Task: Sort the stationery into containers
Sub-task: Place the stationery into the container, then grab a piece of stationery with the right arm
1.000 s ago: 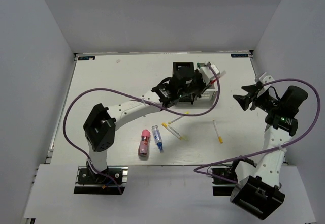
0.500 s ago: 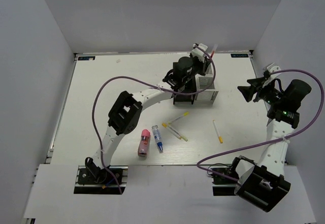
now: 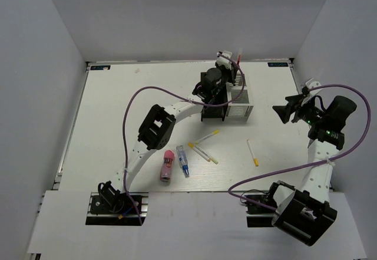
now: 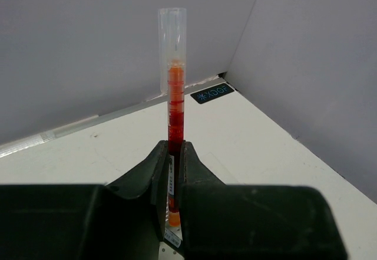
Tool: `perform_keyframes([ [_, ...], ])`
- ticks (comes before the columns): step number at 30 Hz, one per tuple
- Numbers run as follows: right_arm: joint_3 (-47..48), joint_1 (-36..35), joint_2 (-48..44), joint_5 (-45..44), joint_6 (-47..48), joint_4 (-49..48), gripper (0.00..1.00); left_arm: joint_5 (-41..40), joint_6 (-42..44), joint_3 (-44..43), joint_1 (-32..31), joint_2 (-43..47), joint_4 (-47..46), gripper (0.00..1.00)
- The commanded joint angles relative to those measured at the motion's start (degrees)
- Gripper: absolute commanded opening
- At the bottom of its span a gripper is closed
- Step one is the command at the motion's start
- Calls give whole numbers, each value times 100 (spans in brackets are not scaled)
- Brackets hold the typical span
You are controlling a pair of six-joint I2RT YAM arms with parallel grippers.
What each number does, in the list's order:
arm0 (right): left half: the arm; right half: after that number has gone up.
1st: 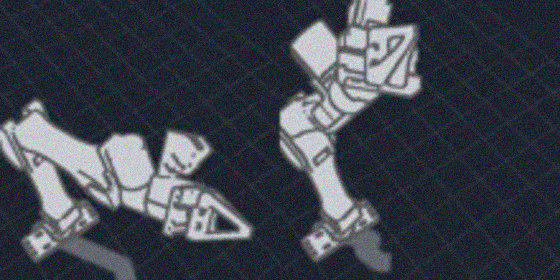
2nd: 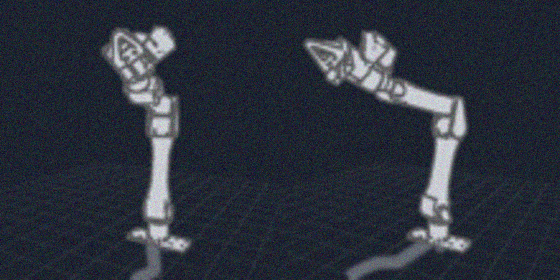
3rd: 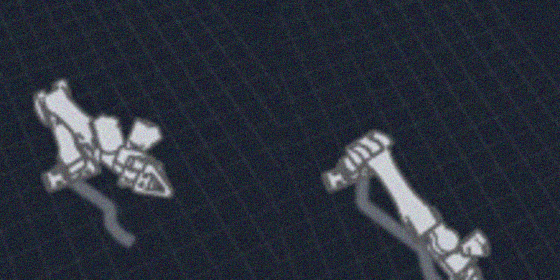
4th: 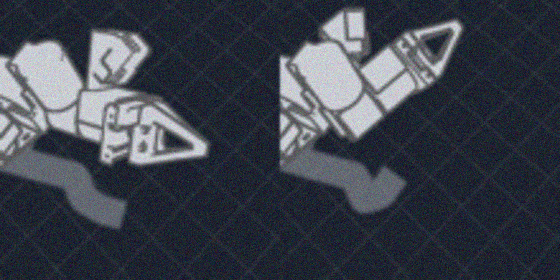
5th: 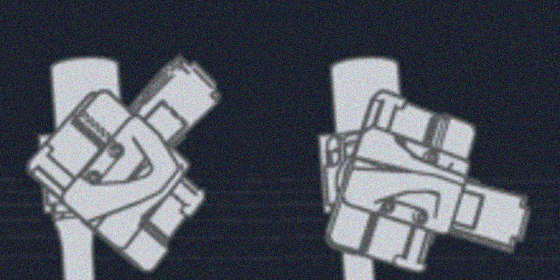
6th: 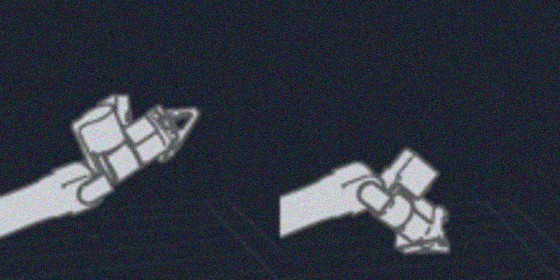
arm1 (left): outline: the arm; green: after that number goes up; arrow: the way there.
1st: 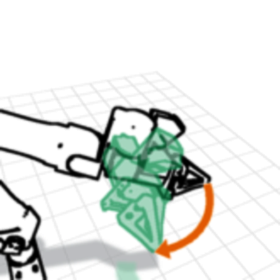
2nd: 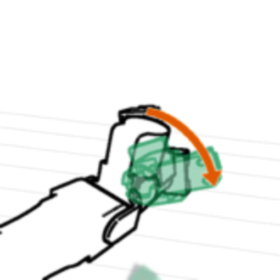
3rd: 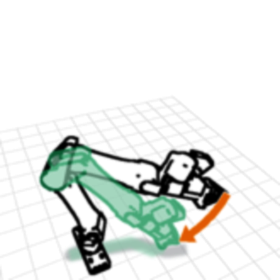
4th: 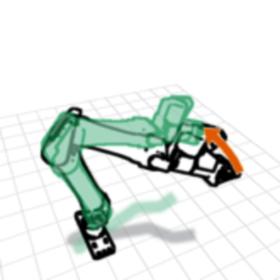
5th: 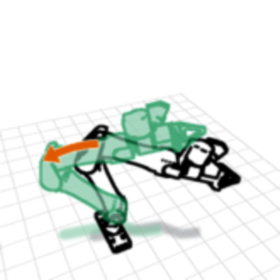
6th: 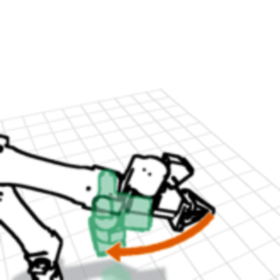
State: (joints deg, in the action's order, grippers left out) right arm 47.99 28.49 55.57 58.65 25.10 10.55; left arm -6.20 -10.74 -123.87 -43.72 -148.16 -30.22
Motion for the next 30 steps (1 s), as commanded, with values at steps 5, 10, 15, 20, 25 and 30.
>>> perform_keyframes([
  [5,202,16,208,199,258,290,90,-57,-86,12,-13,217,-90,36],
  [10,325,-19,419,93,513,675,89,48,-86,12,-13,462,15,77],
  [15,510,-159,604,33,1163,1362,74,101,-33,564,-13,937,-106,85],
  [20,396,-1035,691,-667,1716,1958,56,-75,388,1854,-180,2330,66,83],
  [25,220,-1881,1192,-1856,1577,1987,55,57,450,2946,-286,3906,1306,84],
  [30,132,-2646,2202,-3086,1226,1925,55,-250,450,3773,-400,5014,3288,85],
])
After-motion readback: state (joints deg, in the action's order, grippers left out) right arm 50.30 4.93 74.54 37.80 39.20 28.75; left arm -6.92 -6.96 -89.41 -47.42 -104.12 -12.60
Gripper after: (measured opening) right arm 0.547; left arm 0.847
